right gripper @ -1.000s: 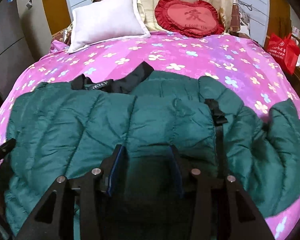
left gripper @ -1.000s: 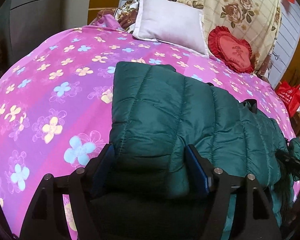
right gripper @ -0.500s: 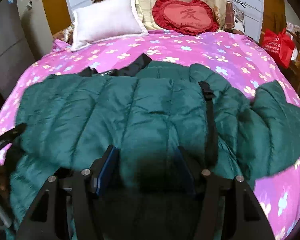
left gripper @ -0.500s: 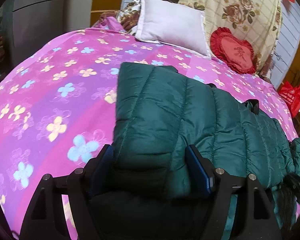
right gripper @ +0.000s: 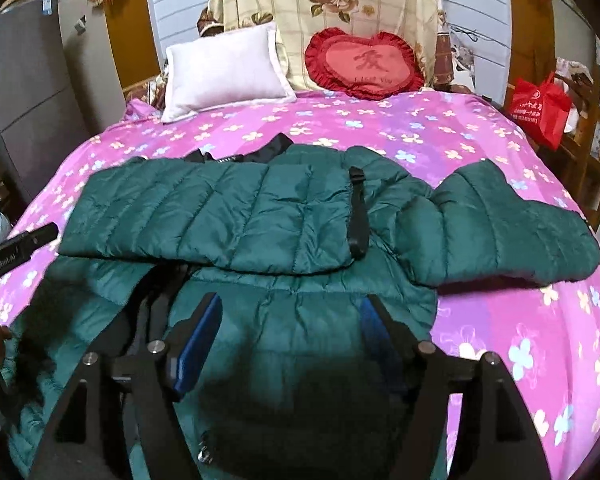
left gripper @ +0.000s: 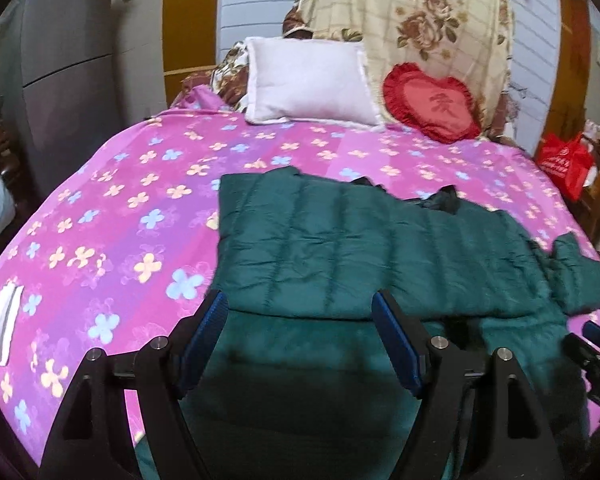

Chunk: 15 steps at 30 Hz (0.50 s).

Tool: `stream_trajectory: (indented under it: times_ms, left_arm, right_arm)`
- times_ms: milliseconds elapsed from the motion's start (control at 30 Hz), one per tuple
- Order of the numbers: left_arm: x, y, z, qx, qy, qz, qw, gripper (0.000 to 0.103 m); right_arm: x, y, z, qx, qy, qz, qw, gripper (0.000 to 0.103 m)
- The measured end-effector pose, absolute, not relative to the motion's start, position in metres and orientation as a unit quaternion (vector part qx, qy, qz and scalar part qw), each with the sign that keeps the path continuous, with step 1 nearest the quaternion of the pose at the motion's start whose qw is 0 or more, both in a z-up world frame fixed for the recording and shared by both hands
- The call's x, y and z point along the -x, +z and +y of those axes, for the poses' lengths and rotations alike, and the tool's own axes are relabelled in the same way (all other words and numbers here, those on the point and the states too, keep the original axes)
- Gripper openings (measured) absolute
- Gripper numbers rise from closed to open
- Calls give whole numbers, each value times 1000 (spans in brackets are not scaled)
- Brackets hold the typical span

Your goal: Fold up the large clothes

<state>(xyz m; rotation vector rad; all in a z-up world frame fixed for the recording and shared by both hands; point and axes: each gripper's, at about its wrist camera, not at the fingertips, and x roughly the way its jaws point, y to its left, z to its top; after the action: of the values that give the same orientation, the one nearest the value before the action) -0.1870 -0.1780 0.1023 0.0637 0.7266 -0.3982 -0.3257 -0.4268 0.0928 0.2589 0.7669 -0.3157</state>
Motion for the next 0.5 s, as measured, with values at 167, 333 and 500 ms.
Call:
stream_trajectory:
  times_ms: [167,333,500]
  left_arm:
    - [207,113,-190,-45,-207,341,916,57]
    - [217,117,-201,-47,-217,332,917,57]
    - [219,115,-212,-49,-225,331,915,57]
  right_arm:
    - [339,105,-422,-113,-156,360,913,76]
    - [348,114,-424,-110,-166,347,916,80]
    - [347,116,-423,-101,-173,346,916,80]
